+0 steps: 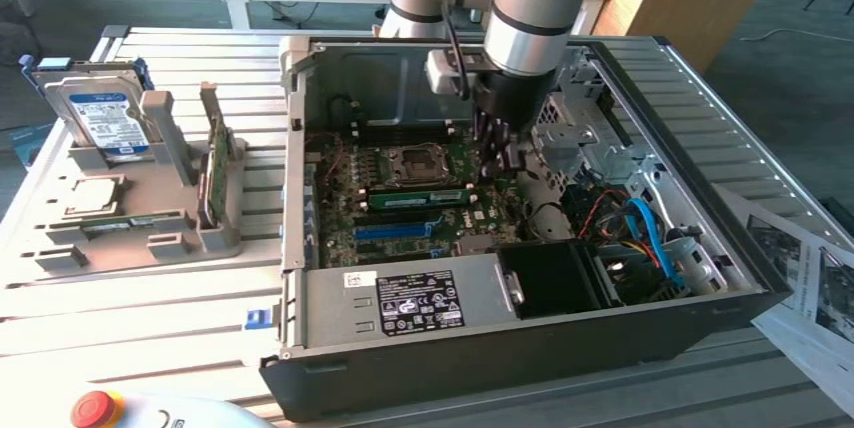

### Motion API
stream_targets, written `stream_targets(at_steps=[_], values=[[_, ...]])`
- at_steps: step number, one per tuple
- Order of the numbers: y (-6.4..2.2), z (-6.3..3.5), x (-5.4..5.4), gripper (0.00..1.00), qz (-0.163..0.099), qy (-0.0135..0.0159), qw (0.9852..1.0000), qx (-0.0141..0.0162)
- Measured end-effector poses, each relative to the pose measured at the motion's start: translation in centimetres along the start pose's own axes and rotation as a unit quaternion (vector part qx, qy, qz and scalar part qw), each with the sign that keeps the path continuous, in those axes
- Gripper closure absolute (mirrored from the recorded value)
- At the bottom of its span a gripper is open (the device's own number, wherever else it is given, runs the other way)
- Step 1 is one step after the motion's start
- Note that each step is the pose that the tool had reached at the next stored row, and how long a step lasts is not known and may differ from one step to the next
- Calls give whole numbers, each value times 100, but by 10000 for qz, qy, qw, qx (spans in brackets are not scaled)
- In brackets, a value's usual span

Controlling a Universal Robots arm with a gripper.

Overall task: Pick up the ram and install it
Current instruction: 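Press down the ram until it locks into place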

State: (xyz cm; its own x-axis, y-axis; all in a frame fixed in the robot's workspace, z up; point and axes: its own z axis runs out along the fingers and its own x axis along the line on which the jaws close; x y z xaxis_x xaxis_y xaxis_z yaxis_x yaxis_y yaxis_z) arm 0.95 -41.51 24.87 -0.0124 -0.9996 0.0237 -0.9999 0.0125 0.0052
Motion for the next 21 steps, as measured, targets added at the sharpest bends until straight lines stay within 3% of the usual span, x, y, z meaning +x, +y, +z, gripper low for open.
stream_targets(at_steps=[9,21], values=[[0,77,-2,90,2,18,10000,0],[0,84,-2,90,2,19,10000,0]])
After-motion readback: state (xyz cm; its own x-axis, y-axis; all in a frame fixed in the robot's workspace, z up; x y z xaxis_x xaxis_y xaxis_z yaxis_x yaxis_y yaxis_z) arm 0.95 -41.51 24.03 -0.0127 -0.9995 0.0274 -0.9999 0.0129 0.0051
